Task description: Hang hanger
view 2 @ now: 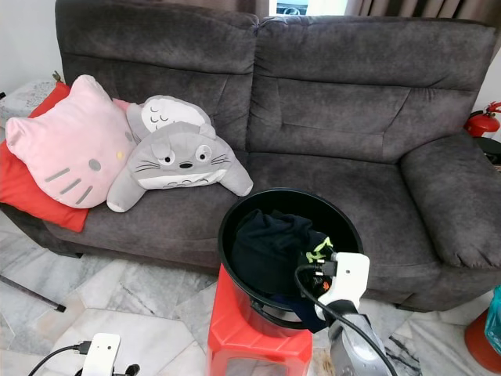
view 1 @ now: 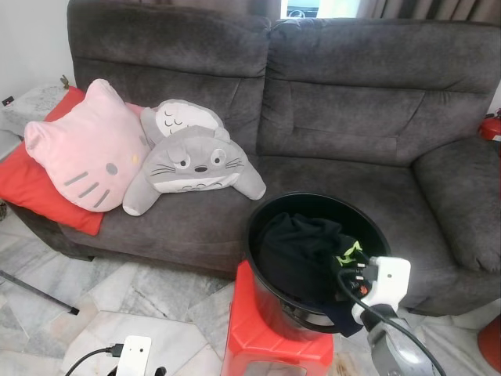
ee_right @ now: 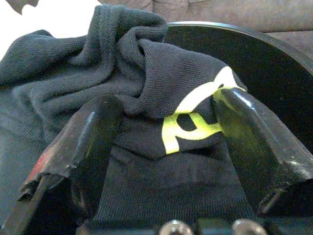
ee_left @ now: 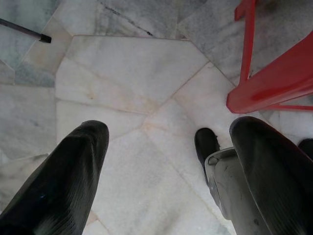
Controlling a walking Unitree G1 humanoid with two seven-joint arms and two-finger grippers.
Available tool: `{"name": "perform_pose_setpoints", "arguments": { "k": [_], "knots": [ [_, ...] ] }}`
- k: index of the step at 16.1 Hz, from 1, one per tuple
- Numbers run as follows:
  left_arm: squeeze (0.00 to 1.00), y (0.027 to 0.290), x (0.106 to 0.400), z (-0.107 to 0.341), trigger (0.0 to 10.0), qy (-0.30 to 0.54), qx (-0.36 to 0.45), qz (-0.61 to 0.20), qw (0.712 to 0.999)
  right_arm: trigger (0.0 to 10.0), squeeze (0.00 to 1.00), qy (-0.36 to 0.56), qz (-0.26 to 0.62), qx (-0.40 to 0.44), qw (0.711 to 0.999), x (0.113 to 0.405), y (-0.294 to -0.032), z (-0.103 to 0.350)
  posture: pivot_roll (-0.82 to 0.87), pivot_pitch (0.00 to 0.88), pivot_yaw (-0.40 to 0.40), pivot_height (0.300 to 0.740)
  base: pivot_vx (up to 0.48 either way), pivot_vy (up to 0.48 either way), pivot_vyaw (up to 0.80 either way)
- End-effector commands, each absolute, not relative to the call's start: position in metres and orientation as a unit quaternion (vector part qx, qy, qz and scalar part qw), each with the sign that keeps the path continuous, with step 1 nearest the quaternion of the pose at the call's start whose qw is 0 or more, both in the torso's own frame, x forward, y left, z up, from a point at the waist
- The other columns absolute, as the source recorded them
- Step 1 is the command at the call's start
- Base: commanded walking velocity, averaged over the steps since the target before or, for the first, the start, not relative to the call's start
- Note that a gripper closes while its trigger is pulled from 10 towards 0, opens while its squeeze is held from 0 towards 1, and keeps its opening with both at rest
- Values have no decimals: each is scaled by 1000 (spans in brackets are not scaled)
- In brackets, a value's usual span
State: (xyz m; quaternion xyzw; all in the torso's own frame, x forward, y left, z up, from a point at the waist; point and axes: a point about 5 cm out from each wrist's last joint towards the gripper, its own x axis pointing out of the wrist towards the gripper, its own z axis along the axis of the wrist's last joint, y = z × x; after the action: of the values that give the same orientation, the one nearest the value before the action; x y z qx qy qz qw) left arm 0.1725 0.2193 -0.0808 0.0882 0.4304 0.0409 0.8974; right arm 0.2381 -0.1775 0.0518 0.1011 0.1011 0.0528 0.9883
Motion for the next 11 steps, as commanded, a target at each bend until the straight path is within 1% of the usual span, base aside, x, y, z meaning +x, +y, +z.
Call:
{"name": "perform_pose_setpoints", "arguments": {
  "k": [1, 2, 3, 11],
  "knots": [
    [0, 218, 173, -80, 10000, 427, 98, 37, 898, 10000, 0, 92, 51, 97, 990, 242, -181, 55, -123, 0, -18, 740, 0, 0, 0],
    [0, 218, 173, -81, 10000, 428, 99, 37, 898, 4431, 0, 86, 52, 96, 990, 244, -181, 56, -121, 0, -19, 740, 0, 0, 0],
    [0, 218, 173, -81, 10000, 428, 99, 36, 897, 0, 0, 81, 52, 93, 991, 247, -182, 58, -122, 0, -19, 740, 0, 0, 0],
    [0, 218, 167, -84, 10000, 442, 100, 30, 891, 0, 0, 74, 56, 89, 992, 251, -179, 59, -122, 0, -18, 740, 0, 0, 0]
  ]
}}
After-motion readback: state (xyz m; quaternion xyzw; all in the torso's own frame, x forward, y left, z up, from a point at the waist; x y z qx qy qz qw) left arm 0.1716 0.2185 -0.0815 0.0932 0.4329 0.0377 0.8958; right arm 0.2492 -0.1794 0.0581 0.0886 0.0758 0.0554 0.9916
